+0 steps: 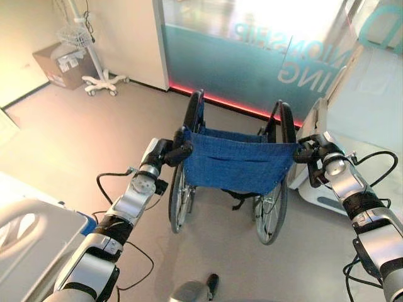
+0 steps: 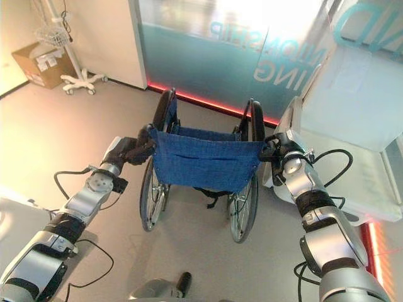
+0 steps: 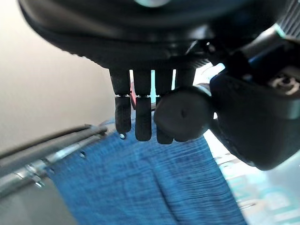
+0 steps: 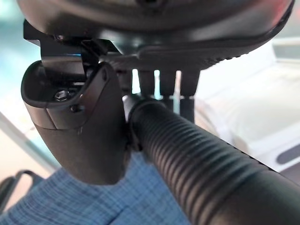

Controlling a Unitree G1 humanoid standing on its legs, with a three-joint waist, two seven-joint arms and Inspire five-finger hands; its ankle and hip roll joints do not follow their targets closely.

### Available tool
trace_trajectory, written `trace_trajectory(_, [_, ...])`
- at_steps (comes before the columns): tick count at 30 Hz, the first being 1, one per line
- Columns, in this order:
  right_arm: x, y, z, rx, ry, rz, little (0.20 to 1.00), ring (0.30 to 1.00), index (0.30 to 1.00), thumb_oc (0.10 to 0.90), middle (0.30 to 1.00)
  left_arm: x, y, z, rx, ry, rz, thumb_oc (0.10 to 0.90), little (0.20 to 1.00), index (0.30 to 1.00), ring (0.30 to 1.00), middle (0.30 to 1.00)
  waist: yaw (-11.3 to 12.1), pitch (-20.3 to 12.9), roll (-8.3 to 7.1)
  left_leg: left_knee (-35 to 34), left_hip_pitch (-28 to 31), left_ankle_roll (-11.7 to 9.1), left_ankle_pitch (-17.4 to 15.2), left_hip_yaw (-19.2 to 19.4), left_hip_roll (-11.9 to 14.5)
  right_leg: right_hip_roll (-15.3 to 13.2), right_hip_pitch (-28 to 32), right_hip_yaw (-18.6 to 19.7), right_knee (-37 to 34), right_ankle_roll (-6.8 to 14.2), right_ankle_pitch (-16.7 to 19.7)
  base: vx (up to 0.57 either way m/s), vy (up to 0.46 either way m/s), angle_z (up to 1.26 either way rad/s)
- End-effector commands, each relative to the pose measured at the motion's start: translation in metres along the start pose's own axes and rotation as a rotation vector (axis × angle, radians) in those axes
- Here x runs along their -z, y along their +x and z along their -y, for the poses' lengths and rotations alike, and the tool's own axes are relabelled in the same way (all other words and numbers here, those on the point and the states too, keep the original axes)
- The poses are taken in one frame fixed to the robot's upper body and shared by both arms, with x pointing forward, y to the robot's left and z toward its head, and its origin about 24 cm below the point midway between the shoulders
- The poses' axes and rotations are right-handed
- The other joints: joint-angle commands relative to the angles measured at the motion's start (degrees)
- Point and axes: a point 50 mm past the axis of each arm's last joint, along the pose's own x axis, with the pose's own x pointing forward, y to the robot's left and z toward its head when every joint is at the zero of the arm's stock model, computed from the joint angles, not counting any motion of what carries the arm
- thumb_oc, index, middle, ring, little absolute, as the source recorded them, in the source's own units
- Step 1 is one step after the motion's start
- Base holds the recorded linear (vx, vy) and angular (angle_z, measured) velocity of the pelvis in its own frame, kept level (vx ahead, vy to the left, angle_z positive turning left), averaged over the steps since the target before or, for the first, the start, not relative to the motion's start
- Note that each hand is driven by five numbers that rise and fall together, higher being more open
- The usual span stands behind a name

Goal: Push the wheelchair next to the bed

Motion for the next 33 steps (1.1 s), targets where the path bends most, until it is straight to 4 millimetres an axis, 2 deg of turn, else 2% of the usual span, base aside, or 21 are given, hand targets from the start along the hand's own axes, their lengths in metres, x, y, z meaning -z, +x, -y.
trace_trajectory(1, [-0.025,-0.004,-0.026,-0.117,-0.269,0.154,0.3,0.3,0.3,0.4,0.3,0.015,-0.005,-0.017,-0.015,0.144,-0.018,0.4,0.3,0.3,0.3,0.3,-0.51,3.86,-4.0,3.0,0.44,-3.39,-9.8,7.4,-0.38,-5.43,-5.73,3.59,-10.21,1.65,21.51,0.1,-0.25,0.58])
trace_trajectory(3, [-0.042,-0.005,-0.014,-0.082,-0.368,0.205,0.3,0.3,0.3,0.4,0.3,0.009,-0.002,-0.019,-0.004,0.163,-0.006,0.4,0.3,0.3,0.3,0.3,-1.14,4.51,-4.31,3.69,0.15,-3.39,-10.77,6.07,-0.46,-5.2,-6.94,5.29,-11.82,2.22,22.51,0.07,-0.216,0.75])
trace_trajectory(6, [-0.047,-0.006,-0.005,-0.09,-0.476,0.211,0.3,0.3,0.3,0.4,0.3,0.009,-0.006,-0.012,0.071,0.177,-0.002,0.4,0.3,0.3,0.3,0.3,0.49,3.87,-4.87,5.88,-2.39,-4.2,-9.96,6.45,0.43,-4.7,-3.08,3.49,-11.23,2.21,18.92,0.12,-0.257,0.78])
trace_trajectory(7, [-0.047,-0.006,-0.005,-0.09,-0.476,0.211,0.3,0.3,0.3,0.4,0.3,0.009,-0.006,-0.012,0.072,0.177,-0.002,0.4,0.3,0.3,0.3,0.3,0.44,3.89,-4.86,5.91,-2.37,-4.2,-9.97,6.41,0.42,-4.71,-3.04,3.45,-11.23,2.2,18.9,0.14,-0.167,0.42])
trace_trajectory(9, [-0.045,-0.007,0.004,-0.105,-0.587,0.211,0.3,0.3,0.3,0.4,0.3,0.009,-0.012,0.001,0.169,0.184,0.019,0.4,0.3,0.3,0.3,0.3,1.36,3.59,-5.06,5.72,-1.74,-5.29,-9.65,7.0,2.08,-5.33,-1.16,0.42,-11.39,2.04,17.4,0.2,-0.193,0.36])
trace_trajectory(11, [-0.043,-0.008,0.012,-0.095,-0.644,0.211,0.3,0.3,0.3,0.4,0.3,0.01,-0.017,0.012,0.236,0.178,0.032,0.4,0.3,0.3,0.3,0.3,1.79,3.27,-5.05,5.07,-1.26,-5.94,-9.42,6.66,2.99,-5.3,-0.1,-0.75,-11.58,1.55,16.32,0.18,-0.16,0.6])
trace_trajectory(18, [-0.052,-0.009,0.043,-0.038,-0.673,0.198,0.3,0.3,0.3,0.4,0.3,0.013,-0.031,0.032,0.367,0.128,0.069,0.4,0.3,0.3,0.3,0.3,3.36,3.55,-4.4,3.83,-0.61,-8.32,-7.99,5.95,5.98,-5.21,2.01,-6.24,-9.95,-0.58,12.55,0.12,-0.131,0.4])
trace_trajectory(26, [-0.053,-0.007,0.044,-0.048,-0.732,0.196,0.3,0.3,0.3,0.4,0.3,0.009,-0.036,0.037,0.379,0.091,0.093,0.4,0.3,0.3,0.3,0.3,4.01,4.21,-3.73,4.43,-0.45,-10.01,-6.85,6.27,8.31,-4.69,2.89,-10.06,-6.9,-3.23,9.5,0.11,-0.13,0.25])
trace_trajectory(31, [-0.046,-0.008,0.035,-0.077,-0.75,0.208,0.3,0.3,0.3,0.4,0.3,0.012,-0.036,0.036,0.369,0.067,0.08,0.4,0.3,0.3,0.3,0.3,3.19,5.04,-4.44,8.25,-0.02,-10.48,-5.49,10.35,10.27,-4.74,4.01,-12.69,-5.77,-4.43,8.77,0.12,-0.134,0.29])
trace_trajectory(33, [-0.038,-0.007,0.033,-0.083,-0.746,0.2,0.3,0.3,0.3,0.4,0.3,0.014,-0.035,0.039,0.369,0.055,0.075,0.4,0.3,0.3,0.3,0.3,2.57,5.28,-4.79,10.67,0.08,-10.39,-5.23,13.89,11.29,-5.08,4.8,-14.44,-5.61,-4.7,8.76,0.14,-0.066,0.3])
